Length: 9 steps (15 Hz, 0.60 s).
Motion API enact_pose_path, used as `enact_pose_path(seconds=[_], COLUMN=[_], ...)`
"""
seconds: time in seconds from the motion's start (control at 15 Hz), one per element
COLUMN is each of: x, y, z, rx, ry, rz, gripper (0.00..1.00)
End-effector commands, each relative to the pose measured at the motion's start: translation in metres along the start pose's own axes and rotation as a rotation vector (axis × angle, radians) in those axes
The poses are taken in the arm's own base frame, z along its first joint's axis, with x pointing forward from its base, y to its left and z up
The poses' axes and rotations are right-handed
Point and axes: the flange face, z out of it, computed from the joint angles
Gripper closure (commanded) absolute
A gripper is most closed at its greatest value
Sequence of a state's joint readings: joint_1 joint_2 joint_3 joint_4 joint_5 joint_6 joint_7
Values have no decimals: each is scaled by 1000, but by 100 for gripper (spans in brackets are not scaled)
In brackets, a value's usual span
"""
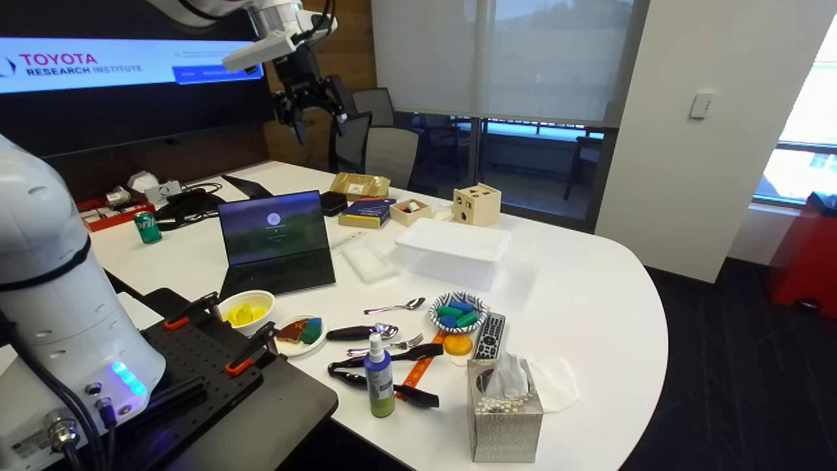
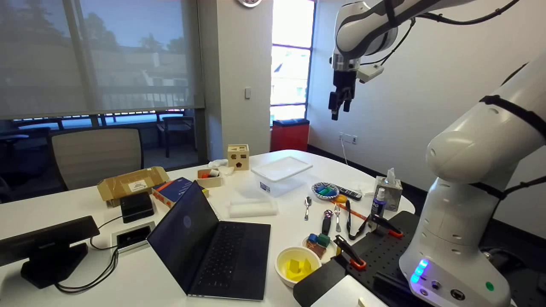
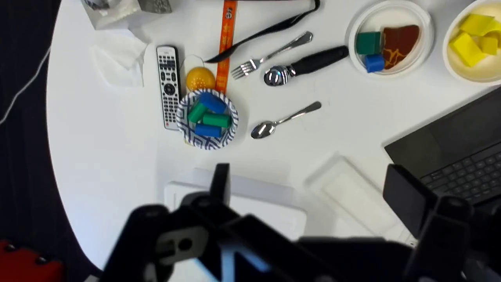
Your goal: Press a button in the top right corner of the laptop keyboard
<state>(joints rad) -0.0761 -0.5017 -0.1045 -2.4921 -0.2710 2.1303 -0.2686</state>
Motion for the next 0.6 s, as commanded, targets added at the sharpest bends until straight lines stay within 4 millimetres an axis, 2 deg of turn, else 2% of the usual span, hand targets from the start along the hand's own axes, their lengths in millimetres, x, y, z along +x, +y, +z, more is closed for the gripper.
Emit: enact_pose_path(seconds=[0.0, 0.13, 0.53], x=[51, 78, 144], y=[-51, -82, -184], z=[44, 71, 179], rx=[-20, -4, 125], ry=[101, 187, 272], rz=[-113, -205, -362], gripper=[0, 0, 0])
